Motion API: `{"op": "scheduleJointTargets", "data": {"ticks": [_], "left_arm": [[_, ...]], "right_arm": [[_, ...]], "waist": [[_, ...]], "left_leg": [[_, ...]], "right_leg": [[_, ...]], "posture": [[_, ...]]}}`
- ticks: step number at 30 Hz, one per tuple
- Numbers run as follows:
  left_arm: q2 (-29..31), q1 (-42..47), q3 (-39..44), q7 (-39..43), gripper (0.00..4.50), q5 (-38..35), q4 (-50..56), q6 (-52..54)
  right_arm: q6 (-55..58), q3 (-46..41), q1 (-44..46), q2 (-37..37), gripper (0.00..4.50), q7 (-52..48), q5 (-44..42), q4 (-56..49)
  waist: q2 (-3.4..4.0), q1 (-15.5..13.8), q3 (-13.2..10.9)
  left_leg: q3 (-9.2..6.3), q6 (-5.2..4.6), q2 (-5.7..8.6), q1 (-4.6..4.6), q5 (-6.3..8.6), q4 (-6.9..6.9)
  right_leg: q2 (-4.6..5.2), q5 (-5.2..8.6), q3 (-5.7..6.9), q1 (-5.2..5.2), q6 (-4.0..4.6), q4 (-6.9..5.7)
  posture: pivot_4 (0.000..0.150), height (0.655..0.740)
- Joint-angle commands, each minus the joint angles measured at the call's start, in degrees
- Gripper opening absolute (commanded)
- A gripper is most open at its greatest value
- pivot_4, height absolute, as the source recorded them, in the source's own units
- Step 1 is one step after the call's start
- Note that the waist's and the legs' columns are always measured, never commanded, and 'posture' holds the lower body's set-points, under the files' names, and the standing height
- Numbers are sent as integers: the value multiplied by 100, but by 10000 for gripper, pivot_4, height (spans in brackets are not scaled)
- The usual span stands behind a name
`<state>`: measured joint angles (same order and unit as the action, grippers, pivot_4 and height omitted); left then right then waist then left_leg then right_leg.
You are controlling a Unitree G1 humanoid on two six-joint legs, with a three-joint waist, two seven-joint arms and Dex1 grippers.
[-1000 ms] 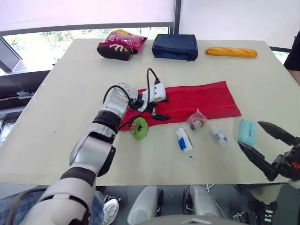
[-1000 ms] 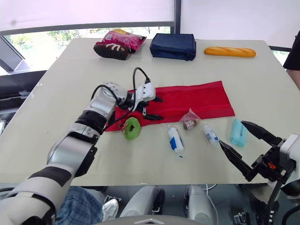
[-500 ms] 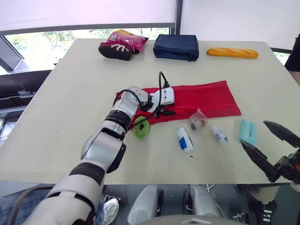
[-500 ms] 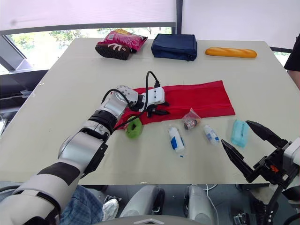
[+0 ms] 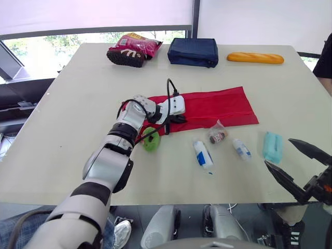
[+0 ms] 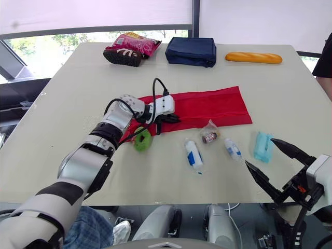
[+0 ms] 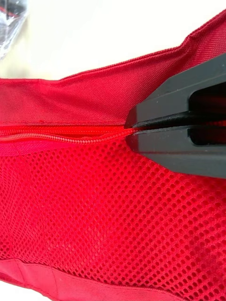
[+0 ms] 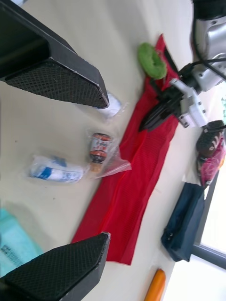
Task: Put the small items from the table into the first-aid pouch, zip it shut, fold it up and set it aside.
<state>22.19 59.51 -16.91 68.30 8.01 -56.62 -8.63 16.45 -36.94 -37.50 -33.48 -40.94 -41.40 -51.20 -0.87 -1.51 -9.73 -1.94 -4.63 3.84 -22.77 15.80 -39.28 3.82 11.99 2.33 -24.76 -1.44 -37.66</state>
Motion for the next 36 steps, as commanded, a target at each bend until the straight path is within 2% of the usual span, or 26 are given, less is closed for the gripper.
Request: {"op": "scheduleJointTargets", "data": {"ticks": [1, 8, 15, 20, 24, 31, 36], "left_arm": [[341, -355, 123, 402, 497, -164, 641, 464], [749, -1129, 325, 725, 497, -665, 2411, 1843], [679, -1198, 466, 735, 497, -1029, 2910, 2420], [646, -1111, 452, 682, 497, -1120, 2891, 2547], [569, -1025, 488, 770, 497, -1304, 2856, 2869], [479, -959, 426, 811, 497, -1455, 2936, 3222], [439, -961, 408, 757, 497, -1492, 3031, 3442]], "right_arm": [[-211, -172, -164, -4, 45000, -200, 85, -60], [-309, -536, -315, -64, 45000, -469, 18, 107], [-61, -356, -155, -265, 45000, -427, 36, 82], [707, 631, 214, -371, 45000, 539, 309, -447], [1567, 1942, 900, -368, 45000, 1621, 673, -850], [2943, 3902, 2281, -232, 45000, 2725, 1247, -680], [3827, 4695, 2965, 210, 45000, 3260, 1380, -449]], "waist": [[1, 40, 0], [3, 59, 2], [2, 30, 1], [4, 30, 1], [1, 33, 1], [-2, 44, 0], [-7, 51, 1]], "left_leg": [[0, 0, -1, 1, 0, 0], [-1, 4, -6, 2, 0, 2], [-1, 5, -4, 0, -1, 1], [-1, 14, -4, -1, -6, 1], [-1, 25, -2, -4, -12, -1], [-2, 29, 2, -8, -15, -3], [-2, 29, 4, -8, -15, -4]], "right_leg": [[0, 0, 0, 0, 0, 0], [-1, 0, -3, -1, 2, 1], [3, 0, -2, 0, 1, 3], [6, 1, -3, -3, 2, 1], [8, 0, -2, -3, 2, 3], [8, 0, -1, -5, 2, 3], [7, 0, -1, -5, 2, 2]], "posture": [[1500, 7395], [1500, 7395], [1500, 7395], [1500, 7395], [1500, 7395], [1500, 7395], [1500, 7395]]}}
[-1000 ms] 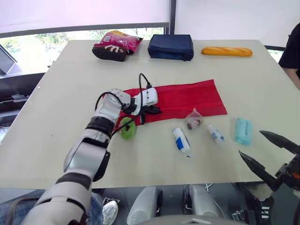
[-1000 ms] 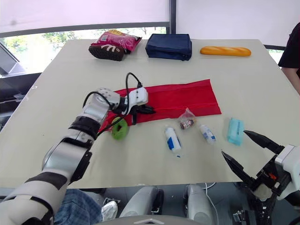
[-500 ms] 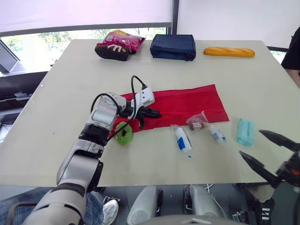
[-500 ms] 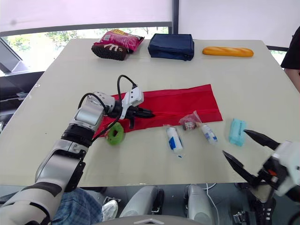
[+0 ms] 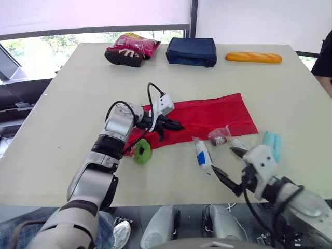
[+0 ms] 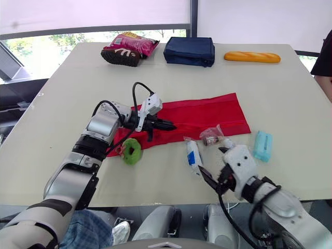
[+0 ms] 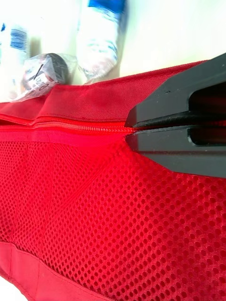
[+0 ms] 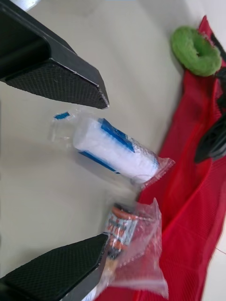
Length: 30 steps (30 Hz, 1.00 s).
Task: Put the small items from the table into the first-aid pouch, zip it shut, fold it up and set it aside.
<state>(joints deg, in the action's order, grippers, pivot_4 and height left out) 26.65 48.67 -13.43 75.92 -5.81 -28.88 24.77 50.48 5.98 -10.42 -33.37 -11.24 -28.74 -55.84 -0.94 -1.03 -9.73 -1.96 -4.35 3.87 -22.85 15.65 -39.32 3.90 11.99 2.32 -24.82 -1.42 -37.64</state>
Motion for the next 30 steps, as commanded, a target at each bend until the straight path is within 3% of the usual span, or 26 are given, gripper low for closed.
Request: {"op": "scheduleJointTargets", "data": {"ticks": [1, 10, 13, 19, 21, 22, 26, 30], "left_arm": [[-7, 123, 41, -8, 497, -107, 257, 149], [-4, 221, 14, -71, 497, -42, 131, 188], [64, 232, -7, -28, 0, -16, 131, 168], [103, 238, -26, -44, 0, -2, 48, 103], [100, 228, -20, -55, 0, -14, 56, 110], [100, 225, -18, -53, 0, -23, 58, 113], [111, 215, -19, -42, 0, -19, 29, 48], [115, 208, -26, -35, 0, 17, -70, -243]], "right_arm": [[590, 563, 412, 336, 45000, 397, 150, 103], [1198, 1125, 1023, 1010, 45000, 700, 383, 690], [1250, 1145, 987, 1107, 36983, 781, 522, 773], [1238, 1057, 943, 1100, 9133, 726, 667, 674], [1270, 929, 946, 1057, 2466, 613, 577, 523], [1302, 873, 948, 1047, 319, 568, 538, 465], [1478, 621, 1147, 952, 319, 204, 224, 235], [2363, 66, 2002, 1551, 319, 188, -318, 367]], "waist": [[0, 11, 0], [-1, 20, 1], [0, 21, 1], [0, 25, 1], [0, 24, 1], [0, 23, 1], [0, 26, 1], [0, 44, 1]], "left_leg": [[0, 0, 0, 0, 0, 0], [0, 1, 1, 0, -1, 0], [0, 1, 2, 1, -1, 0], [0, 1, 2, 3, -1, 0], [0, 1, 2, 4, -1, 0], [0, 1, 2, 4, -1, 0], [0, 1, 2, 4, -1, 0], [0, 1, -3, 4, -1, 0]], "right_leg": [[0, 0, 0, 0, 0, 0], [-8, -1, -2, -3, 1, -4], [-9, -1, -4, -3, 1, -6], [-12, -1, -5, -3, 1, -6], [-12, -1, -6, -3, 1, -6], [-12, -1, -6, -3, 1, -6], [-13, -1, -6, -3, 0, -6], [-16, -1, -7, -3, 1, -6]], "posture": [[1500, 7395], [1500, 7395], [1500, 7395], [1500, 7395], [1500, 7395], [1500, 7395], [1500, 7395], [1500, 7395]]}}
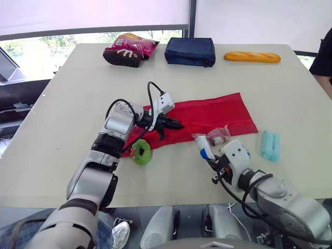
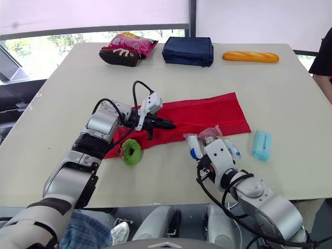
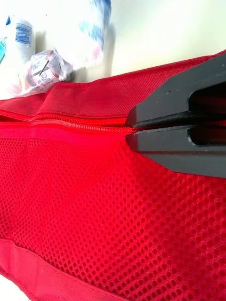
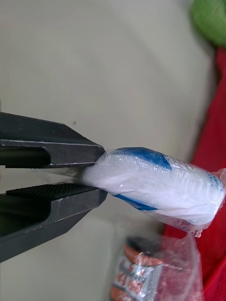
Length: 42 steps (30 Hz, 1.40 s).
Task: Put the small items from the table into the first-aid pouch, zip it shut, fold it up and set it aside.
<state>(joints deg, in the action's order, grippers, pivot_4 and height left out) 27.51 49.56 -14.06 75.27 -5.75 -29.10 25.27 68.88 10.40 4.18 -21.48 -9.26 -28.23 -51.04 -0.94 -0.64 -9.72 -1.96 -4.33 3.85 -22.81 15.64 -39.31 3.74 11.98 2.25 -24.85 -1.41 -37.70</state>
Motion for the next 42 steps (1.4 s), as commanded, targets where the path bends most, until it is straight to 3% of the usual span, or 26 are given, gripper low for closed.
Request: {"op": "scheduleJointTargets", "data": {"ticks": [1, 8, 15, 25, 34, 42], "left_arm": [[19, 120, 46, 23, 0, 4, -67, -343], [-38, -2, 120, 96, 0, -138, 86, -685], [-19, -246, 171, 304, 0, -349, 474, -965], [-35, -609, 77, 345, 0, -398, 886, -1071], [-231, -597, 52, 210, 0, -338, 722, -1439], [-252, -668, 22, 227, 0, -325, 762, -1530]], "right_arm": [[740, -454, 696, 520, 319, 10, -433, -12], [1955, -511, 1565, 981, 319, -10, -447, 882], [2002, -541, 2097, 1360, 319, 79, -158, 1584], [1169, -284, 2677, 1686, 319, 215, 342, 2515], [-385, 896, 2805, 1366, 319, -139, 1076, 3360], [-1340, 1032, 2926, 1680, 319, -202, 1518, 4058]], "waist": [[0, 5, 0], [0, -14, 0], [2, 6, 0], [4, 26, 0], [4, 73, 0], [4, 134, 0]], "left_leg": [[0, 0, 0, 1, 0, 0], [-2, -1, 12, -2, 1, 3], [-2, 0, 12, -1, 0, 4], [0, 2, 13, -2, 0, 8], [0, 2, 16, -2, -1, 9], [-1, 4, 15, -1, -2, 10]], "right_leg": [[-1, 0, 0, 0, 0, -1], [9, -2, -3, -2, 3, -2], [9, -2, -6, -12, 4, -14], [8, -2, -10, -16, 5, -15], [8, -2, -11, -17, 5, -15], [7, -2, -11, -18, 5, -17]], "posture": [[1500, 7395], [1500, 7395], [1500, 7395], [1500, 7395], [1500, 7395], [1500, 7395]]}}
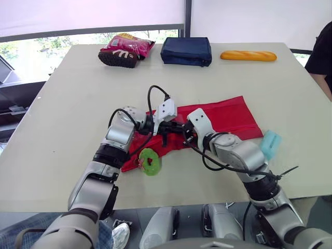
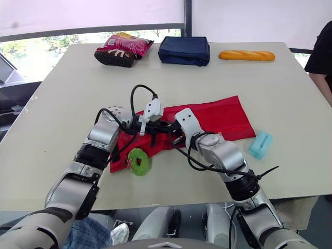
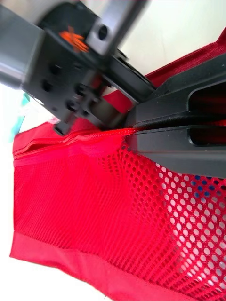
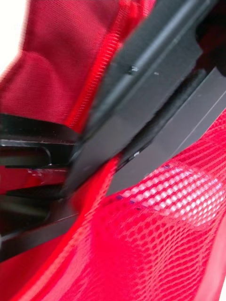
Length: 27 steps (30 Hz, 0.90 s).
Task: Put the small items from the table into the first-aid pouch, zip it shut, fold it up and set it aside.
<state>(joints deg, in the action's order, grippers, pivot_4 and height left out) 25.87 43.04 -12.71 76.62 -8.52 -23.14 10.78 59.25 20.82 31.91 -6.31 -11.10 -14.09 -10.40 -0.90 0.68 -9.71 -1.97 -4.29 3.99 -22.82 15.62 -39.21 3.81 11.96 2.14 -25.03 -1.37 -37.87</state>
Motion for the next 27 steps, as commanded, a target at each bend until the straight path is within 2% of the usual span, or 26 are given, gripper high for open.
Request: {"op": "scheduleJointTargets", "data": {"ticks": [1, 10, 12, 13, 15, 18, 27], "left_arm": [[-86, -24, -115, 95, 0, -46, 173, -82], [-32, -114, -122, 166, 0, -4, 173, -160], [-28, -80, -115, 149, 0, 34, 77, -240], [-28, -45, -102, 126, 0, 58, -2, -294], [-36, 54, -51, 51, 0, 106, -195, -375], [-57, 235, 103, -78, 0, 88, -532, -355], [-79, 503, 204, -325, 0, 112, -1165, -569]], "right_arm": [[-506, -25, 152, 211, 319, -6, 155, 60], [-1056, -215, 162, 360, 319, -80, 361, 349], [-1007, -242, 152, 340, 9626, -176, 303, 293], [-982, -248, 137, 326, 11036, -206, 299, 248], [-920, -262, 85, 281, 22371, -242, 320, 130], [-669, -281, -34, 137, 34408, -368, 265, -151], [-48, -241, -201, -310, 34408, -752, 52, -1029]], "waist": [[0, 1, 0], [0, 10, 0], [0, 10, 0], [1, 6, 0], [1, 9, 0], [1, 5, 0], [0, 6, 0]], "left_leg": [[0, 0, 0, 0, 0, 0], [0, 2, 0, 0, 0, 1], [0, 3, 0, 0, -1, 1], [0, 3, 0, 0, -1, 2], [0, 3, 0, -1, -1, 2], [0, 3, 0, -5, -1, 3], [1, 3, 1, -7, 0, 3]], "right_leg": [[0, 0, 0, 0, 0, 0], [-1, 0, -3, -3, 0, 0], [-1, 0, -3, -4, 0, -1], [-1, 0, -3, -4, 0, 0], [-1, 0, -4, -4, 0, 0], [-1, 0, -5, -9, 0, -1], [-2, 0, -6, -12, 0, -1]], "posture": [[1500, 7395], [1500, 7395], [1500, 7395], [1500, 7395], [1500, 7395], [1500, 7395], [1500, 7395]]}}
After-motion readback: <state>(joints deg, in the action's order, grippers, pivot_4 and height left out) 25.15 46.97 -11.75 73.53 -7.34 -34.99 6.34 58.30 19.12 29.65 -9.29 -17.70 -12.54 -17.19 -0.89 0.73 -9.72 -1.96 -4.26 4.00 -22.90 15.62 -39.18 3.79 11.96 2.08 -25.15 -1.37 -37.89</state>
